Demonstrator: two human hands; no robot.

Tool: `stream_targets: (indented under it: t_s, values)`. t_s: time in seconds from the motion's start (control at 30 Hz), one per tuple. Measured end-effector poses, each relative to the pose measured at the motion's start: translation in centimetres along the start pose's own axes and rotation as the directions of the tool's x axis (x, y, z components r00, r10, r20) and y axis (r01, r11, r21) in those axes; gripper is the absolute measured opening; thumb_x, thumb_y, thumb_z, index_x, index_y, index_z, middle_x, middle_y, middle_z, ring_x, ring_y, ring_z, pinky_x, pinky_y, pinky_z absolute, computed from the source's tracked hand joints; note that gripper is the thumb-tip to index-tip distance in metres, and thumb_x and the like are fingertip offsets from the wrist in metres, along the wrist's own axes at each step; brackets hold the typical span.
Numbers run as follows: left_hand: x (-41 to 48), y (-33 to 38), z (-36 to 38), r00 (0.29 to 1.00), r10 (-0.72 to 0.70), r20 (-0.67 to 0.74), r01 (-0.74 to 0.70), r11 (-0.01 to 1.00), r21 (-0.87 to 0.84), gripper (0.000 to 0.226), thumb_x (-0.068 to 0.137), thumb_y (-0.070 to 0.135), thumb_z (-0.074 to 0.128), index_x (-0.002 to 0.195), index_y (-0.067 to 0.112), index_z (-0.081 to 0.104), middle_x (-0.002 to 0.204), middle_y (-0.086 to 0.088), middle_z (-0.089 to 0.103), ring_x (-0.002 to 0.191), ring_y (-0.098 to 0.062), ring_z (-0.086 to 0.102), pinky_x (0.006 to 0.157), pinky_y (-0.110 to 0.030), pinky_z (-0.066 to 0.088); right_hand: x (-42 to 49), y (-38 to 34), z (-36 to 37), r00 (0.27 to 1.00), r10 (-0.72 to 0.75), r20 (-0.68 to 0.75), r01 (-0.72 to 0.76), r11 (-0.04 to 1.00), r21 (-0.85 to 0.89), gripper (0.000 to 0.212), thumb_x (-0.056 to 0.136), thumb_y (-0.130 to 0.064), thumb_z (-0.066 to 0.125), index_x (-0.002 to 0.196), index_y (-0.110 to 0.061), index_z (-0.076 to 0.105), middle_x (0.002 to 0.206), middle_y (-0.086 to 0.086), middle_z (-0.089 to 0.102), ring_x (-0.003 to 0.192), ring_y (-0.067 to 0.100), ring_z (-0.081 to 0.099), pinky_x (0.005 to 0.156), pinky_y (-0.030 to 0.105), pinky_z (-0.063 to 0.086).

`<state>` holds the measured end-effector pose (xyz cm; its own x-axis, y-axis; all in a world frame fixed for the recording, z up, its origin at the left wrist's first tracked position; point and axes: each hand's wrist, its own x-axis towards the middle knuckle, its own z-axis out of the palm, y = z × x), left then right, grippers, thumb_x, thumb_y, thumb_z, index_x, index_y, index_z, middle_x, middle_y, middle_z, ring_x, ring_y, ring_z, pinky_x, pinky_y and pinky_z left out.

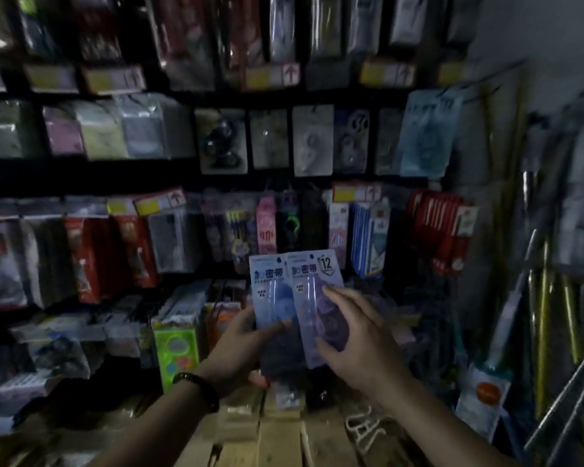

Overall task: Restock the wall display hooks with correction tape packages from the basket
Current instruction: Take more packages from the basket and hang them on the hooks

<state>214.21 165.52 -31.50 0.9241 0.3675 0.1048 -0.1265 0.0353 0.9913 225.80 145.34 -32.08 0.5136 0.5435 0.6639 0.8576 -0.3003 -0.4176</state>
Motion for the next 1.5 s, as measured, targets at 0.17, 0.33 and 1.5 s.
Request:
stream_targets:
  t_s: [0.17,0.33,1.5]
  values:
    - [4.3,7.7,3.9,0.984,0.174,-0.045,-0.167,0.978,0.127,0.025,0.092,0.005,0.075,0.116,0.005,0.073,0.109,-0.017,0.081,0.101,-0.035,0.078,0.088,-0.046,0.065,5.4,1.8,-6.8,0.993,-0.039,-0.114,0.023,0.991,-0.135,0.083,0.082,-0.037,0.083,0.156,-0.029,0.045,0.148,-0.024,0.038,0.138,0.002,0.038,0.111,0.021,0.040]
    - [8.6,13.0,6.7,0.957,0.289,-0.023,-0.276,0.930,0.242,0.036,0.084,0.012,0.087,0.117,0.011,0.072,0.105,-0.009,0.082,0.097,-0.032,0.080,0.086,-0.051,0.065,9.4,4.7,-12.5,0.989,-0.053,-0.139,0.015,0.966,-0.258,0.084,0.089,-0.041,0.076,0.161,-0.031,0.035,0.146,-0.023,0.036,0.137,0.004,0.038,0.106,0.024,0.046]
    - [21.5,20.9,15.6,0.949,0.314,0.034,-0.304,0.879,0.367,0.041,0.079,0.014,0.090,0.115,0.012,0.071,0.106,-0.008,0.080,0.097,-0.028,0.079,0.087,-0.054,0.065,24.8,14.5,-22.3,0.938,-0.061,-0.342,-0.140,0.834,-0.533,0.076,0.099,-0.044,0.055,0.164,-0.031,0.018,0.156,-0.002,0.029,0.141,0.024,0.036,0.100,0.043,0.053]
